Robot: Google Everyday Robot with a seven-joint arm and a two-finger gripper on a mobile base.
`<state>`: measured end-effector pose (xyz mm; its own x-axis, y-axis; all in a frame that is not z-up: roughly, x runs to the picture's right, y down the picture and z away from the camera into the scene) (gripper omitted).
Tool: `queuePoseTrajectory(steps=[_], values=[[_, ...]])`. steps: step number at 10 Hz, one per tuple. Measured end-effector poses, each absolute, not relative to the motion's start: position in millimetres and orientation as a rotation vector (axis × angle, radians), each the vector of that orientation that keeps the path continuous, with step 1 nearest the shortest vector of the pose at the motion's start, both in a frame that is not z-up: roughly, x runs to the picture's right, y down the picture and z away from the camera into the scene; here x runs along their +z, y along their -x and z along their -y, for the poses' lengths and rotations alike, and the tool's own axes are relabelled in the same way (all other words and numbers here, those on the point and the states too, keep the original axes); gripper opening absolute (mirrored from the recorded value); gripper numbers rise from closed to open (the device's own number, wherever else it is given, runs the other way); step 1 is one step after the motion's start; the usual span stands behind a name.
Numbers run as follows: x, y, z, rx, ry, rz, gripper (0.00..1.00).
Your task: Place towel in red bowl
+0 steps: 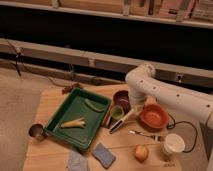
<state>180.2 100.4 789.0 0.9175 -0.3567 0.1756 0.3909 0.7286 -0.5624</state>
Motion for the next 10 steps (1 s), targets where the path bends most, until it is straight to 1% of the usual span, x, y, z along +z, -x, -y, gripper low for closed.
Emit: queuePoseTrajectory(steps=[3, 4, 7, 10], values=[[763, -171, -78, -0.442, 0.572, 0.062, 0.0], [748, -170, -69, -0.449, 0.542, 0.059, 0.0], [720, -173, -57, -0.452, 0.472, 0.049, 0.0], [716, -201, -52, -0.387, 0.433, 0.03, 0.0]])
